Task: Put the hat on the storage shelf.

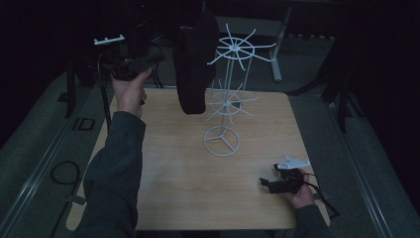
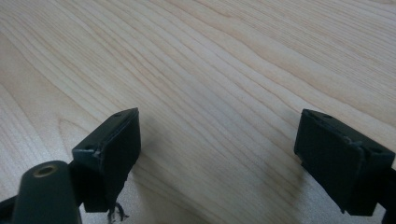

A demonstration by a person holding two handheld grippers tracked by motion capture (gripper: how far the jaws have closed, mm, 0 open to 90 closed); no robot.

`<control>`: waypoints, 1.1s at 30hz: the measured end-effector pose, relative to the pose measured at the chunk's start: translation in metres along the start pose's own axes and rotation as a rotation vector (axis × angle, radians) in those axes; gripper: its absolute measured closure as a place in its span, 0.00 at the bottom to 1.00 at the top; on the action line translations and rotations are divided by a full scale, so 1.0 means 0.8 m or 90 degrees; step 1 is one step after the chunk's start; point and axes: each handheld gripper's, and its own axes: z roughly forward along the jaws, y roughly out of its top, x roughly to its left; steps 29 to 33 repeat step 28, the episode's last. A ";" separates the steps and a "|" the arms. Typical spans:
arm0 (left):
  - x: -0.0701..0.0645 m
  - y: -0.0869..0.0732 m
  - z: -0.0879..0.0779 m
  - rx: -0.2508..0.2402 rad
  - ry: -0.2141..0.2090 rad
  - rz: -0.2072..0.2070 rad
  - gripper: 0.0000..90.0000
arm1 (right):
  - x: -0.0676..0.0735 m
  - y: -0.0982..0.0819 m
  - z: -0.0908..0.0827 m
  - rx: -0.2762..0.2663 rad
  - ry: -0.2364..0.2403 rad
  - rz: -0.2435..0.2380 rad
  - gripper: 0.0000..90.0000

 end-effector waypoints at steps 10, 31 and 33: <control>0.002 0.001 -0.005 -0.002 0.008 0.005 0.41 | 0.000 0.000 0.000 -0.001 0.000 -0.002 0.16; 0.008 -0.006 -0.018 -0.001 0.038 0.021 0.42 | 0.000 0.000 0.000 -0.001 0.000 -0.001 0.16; 0.008 -0.006 -0.018 -0.001 0.038 0.021 0.42 | 0.000 0.000 0.000 -0.001 0.000 -0.001 0.16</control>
